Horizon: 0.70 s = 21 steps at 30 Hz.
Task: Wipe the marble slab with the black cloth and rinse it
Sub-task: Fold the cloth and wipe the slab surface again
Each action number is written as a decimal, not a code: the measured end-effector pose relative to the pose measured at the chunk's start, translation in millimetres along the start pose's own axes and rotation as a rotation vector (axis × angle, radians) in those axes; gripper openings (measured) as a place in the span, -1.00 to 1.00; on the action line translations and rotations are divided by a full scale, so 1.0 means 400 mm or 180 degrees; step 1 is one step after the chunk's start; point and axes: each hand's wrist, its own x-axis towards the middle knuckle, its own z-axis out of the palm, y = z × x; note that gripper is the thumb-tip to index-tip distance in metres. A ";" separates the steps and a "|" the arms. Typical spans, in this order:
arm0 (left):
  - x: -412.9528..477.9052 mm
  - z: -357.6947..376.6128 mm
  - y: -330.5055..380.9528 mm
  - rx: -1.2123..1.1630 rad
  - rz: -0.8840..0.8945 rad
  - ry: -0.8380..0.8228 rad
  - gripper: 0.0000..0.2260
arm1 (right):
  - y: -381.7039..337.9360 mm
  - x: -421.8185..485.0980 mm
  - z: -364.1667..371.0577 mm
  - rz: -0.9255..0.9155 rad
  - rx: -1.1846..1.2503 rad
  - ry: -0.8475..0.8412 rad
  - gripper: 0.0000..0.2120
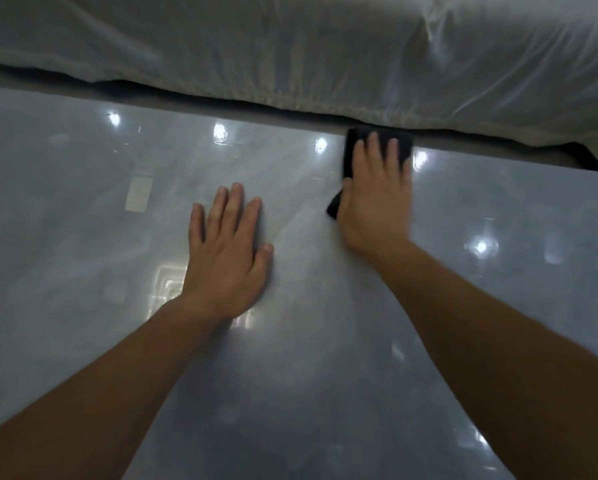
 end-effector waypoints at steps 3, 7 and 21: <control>-0.017 -0.043 -0.011 -0.0944 -0.0071 0.0003 -0.39 | -0.109 -0.080 0.026 -0.1612 -0.0138 -0.0348 -0.42; -0.073 -0.108 -0.096 -0.0608 -0.0145 0.0333 -0.43 | -0.041 -0.080 0.012 -0.1789 -0.0276 -0.0441 -0.42; -0.151 -0.166 -0.372 0.0037 -0.0883 -0.0218 -0.37 | -0.493 -0.033 0.063 -0.1909 -0.0192 -0.0487 -0.43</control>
